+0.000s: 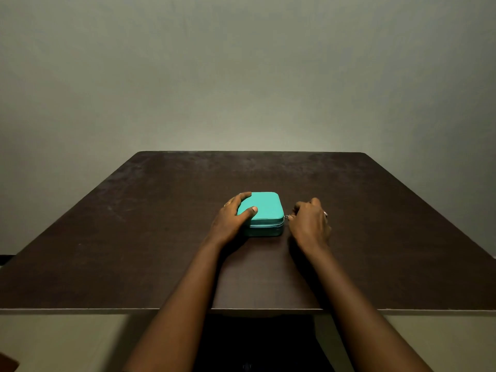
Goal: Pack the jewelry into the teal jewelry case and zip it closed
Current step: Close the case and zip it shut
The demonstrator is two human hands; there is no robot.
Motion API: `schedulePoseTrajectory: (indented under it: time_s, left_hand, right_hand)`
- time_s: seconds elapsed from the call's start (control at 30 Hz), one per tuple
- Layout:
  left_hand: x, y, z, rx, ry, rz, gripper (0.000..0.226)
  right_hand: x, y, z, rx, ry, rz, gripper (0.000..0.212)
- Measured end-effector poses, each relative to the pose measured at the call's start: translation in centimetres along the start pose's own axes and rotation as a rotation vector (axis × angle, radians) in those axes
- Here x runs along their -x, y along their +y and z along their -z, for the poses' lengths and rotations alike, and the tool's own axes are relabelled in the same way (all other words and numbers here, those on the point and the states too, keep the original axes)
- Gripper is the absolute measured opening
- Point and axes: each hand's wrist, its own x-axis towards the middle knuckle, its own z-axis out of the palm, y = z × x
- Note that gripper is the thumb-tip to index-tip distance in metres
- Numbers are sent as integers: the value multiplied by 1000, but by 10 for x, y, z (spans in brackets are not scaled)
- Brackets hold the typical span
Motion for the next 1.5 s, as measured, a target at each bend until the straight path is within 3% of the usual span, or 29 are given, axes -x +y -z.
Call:
schedulePoseTrajectory:
  time_s: [0.27,0.6,1.27,1.5]
  left_hand:
    - [1,1,2,18,-13,5,55]
    - [0,2,3,57,-7,26,69]
    - [2,8,4,48,-23,39,67]
    - [1,8,3,-5,-19,36,72]
  right_hand:
    - [-33,2,-9,-22,-25,48,18]
    - [-67,-3,-21,-32,-43,126,16]
    - [-95,-7,-27,-17,-276,376,19]
    - [-90,-5,-25,-47,-291,338,23]
